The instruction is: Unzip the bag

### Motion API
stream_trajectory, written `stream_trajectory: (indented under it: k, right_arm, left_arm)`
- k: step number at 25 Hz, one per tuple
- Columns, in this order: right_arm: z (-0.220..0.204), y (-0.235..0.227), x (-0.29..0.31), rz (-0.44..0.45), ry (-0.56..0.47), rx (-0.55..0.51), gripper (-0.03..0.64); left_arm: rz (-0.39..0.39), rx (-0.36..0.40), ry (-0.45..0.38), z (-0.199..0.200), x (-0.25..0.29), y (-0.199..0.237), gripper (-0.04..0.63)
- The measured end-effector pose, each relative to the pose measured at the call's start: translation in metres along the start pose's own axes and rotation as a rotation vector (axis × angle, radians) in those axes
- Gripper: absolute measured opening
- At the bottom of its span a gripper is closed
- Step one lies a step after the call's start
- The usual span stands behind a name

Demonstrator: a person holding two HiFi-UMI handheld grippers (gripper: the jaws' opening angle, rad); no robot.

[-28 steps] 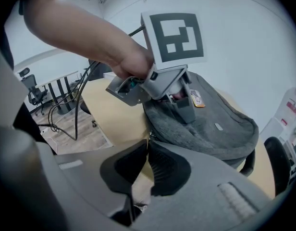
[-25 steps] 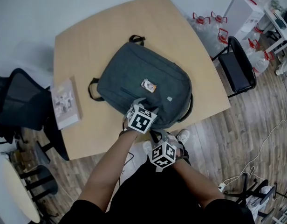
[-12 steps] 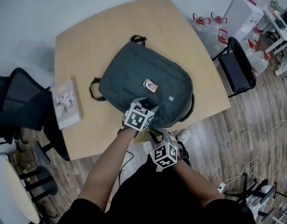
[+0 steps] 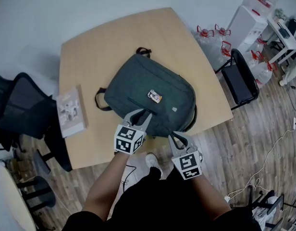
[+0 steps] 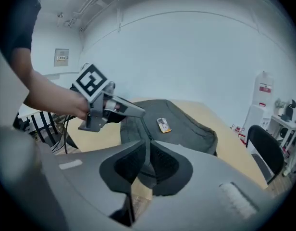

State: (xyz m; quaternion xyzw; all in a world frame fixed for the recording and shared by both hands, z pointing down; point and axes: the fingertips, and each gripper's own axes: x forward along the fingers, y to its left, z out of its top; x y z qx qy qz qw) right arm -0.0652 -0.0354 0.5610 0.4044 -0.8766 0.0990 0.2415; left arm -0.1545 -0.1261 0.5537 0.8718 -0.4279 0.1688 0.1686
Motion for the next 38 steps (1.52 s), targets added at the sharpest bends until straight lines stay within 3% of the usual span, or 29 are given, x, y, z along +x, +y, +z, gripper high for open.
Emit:
stream_trajectory:
  k: [4,9,13,29,38]
  right_arm:
    - [0.028,-0.016,-0.011,-0.054,-0.074,0.019,0.003]
    - [0.062,-0.024,-0.026,-0.115,-0.197,-0.007,0.003]
    - [0.076,-0.031,-0.035,-0.145,-0.24,-0.009,0.002]
    - [0.084,-0.036,-0.038,-0.196,-0.251,-0.047,0.002]
    - [0.079,-0.045,-0.04,-0.215,-0.253,0.024,0.002]
  left_arm:
    - [-0.001,-0.013,-0.089,0.002,-0.037,-0.014,0.024]
    - [0.038,-0.057,-0.169,0.008,-0.066,-0.021,0.015]
    - [0.063,-0.086,-0.229,0.019,-0.078,-0.022,0.015]
    - [0.078,-0.056,-0.251,0.022,-0.086,-0.017,0.015]
    - [0.086,-0.036,-0.261,0.022,-0.086,-0.017,0.015]
